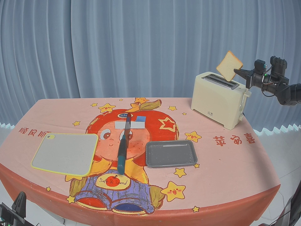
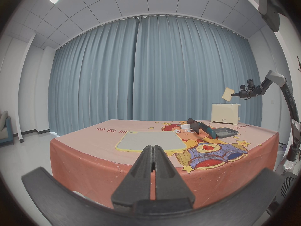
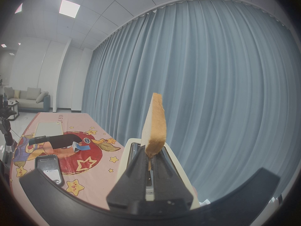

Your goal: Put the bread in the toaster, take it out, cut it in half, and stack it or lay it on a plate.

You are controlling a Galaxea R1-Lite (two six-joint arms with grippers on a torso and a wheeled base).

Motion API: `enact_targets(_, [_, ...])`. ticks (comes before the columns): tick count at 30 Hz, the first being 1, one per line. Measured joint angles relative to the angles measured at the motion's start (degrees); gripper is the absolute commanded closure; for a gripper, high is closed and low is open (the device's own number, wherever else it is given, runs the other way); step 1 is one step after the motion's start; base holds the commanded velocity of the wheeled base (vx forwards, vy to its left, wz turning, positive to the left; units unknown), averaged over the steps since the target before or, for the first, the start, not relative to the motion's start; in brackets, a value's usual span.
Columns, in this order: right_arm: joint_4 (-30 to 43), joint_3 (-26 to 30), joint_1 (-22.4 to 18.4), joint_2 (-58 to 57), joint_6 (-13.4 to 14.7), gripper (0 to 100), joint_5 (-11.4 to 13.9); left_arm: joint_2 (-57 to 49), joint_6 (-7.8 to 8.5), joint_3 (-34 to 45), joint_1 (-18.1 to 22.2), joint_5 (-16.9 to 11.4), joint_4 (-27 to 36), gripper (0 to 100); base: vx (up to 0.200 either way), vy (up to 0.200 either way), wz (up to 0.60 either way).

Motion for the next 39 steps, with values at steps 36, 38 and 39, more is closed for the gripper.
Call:
enact_targets(36, [-0.2, 2.5, 2.0, 2.0, -3.4, 100, -3.2, 0.0, 0.0, 0.0, 0.0, 0.0, 0.0, 100, 0.0, 0.0, 0.0])
enact_targets(38, [-0.2, 2.5, 2.0, 2.0, -3.4, 100, -3.3, 0.0, 0.01, 0.0, 0.0, 0.0, 0.0, 100, 0.0, 0.0, 0.0])
enact_targets(39, [-0.2, 2.5, 2.0, 2.0, -3.4, 100, -3.3, 0.0, 0.0, 0.0, 0.0, 0.0, 0.0, 100, 0.0, 0.0, 0.0])
